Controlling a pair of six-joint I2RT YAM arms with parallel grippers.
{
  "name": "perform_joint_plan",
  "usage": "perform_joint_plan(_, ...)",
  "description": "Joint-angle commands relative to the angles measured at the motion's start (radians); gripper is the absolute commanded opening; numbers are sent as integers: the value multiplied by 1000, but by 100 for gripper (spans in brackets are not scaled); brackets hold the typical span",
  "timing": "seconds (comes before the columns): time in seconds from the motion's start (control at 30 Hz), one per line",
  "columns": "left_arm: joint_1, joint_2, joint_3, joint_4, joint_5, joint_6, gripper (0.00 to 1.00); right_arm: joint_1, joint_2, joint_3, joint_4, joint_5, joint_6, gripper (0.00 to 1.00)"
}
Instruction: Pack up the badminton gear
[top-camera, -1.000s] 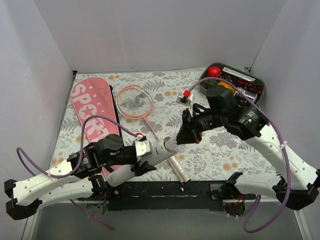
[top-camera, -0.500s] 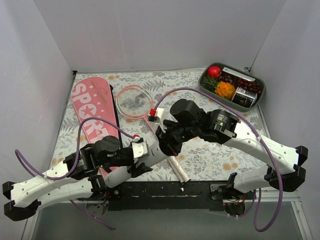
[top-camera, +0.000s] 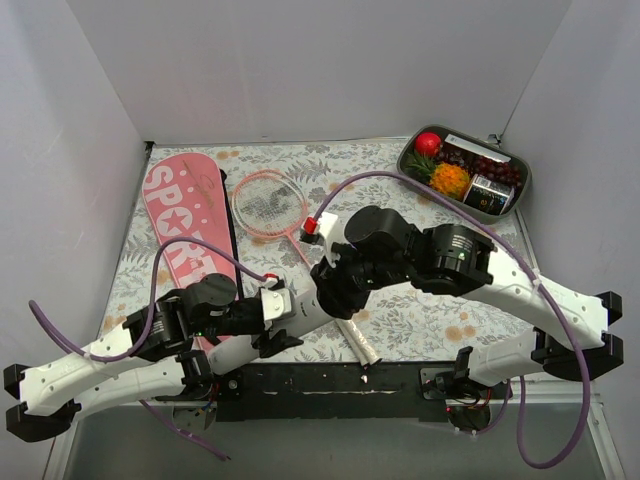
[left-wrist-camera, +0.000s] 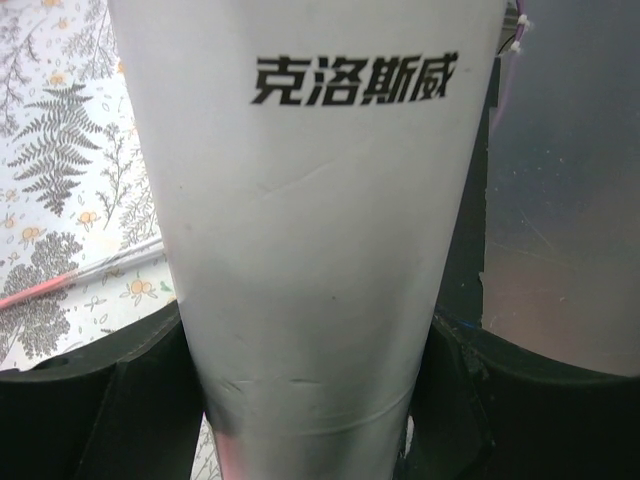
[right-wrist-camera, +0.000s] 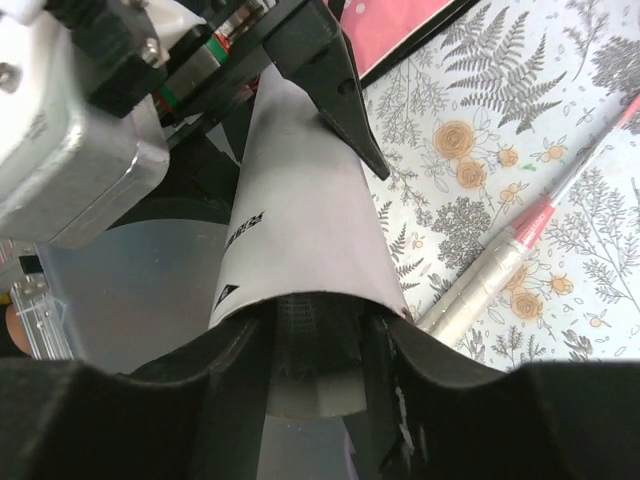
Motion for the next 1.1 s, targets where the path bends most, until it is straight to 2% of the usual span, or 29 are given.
perform_joint_plan(0.0, -3, 11, 17, 128, 4, -17, 13, 29, -37, 106, 18, 61, 26, 49)
perform_joint_plan(0.17, -5, 17, 18, 128, 7, -15, 13, 29, -85, 183, -48, 162, 26, 51)
perform_joint_plan(0.37, -6, 23, 18, 128, 1, -15, 13, 29, -111, 187, -89, 173, 34, 51)
perform_joint_plan(0.47, -5, 26, 21, 128, -4, -11, 13, 29, -120, 141, -74, 153, 35, 29)
perform_joint_plan(0.5, -5, 28, 23, 129, -5, -11, 13, 29, -119, 129, -71, 153, 34, 16)
perform_joint_plan(0.6, -5, 31, 24, 128, -4, -12, 13, 29, -126, 68, -24, 128, 34, 1)
perform_joint_plan(0.87, -5, 31, 23, 128, -8, -11, 13, 30, -100, -108, 147, -2, 35, 1)
perform_joint_plan(1.07, -5, 25, 18, 131, -5, -14, 13, 30, -85, -259, 357, -112, 75, 1)
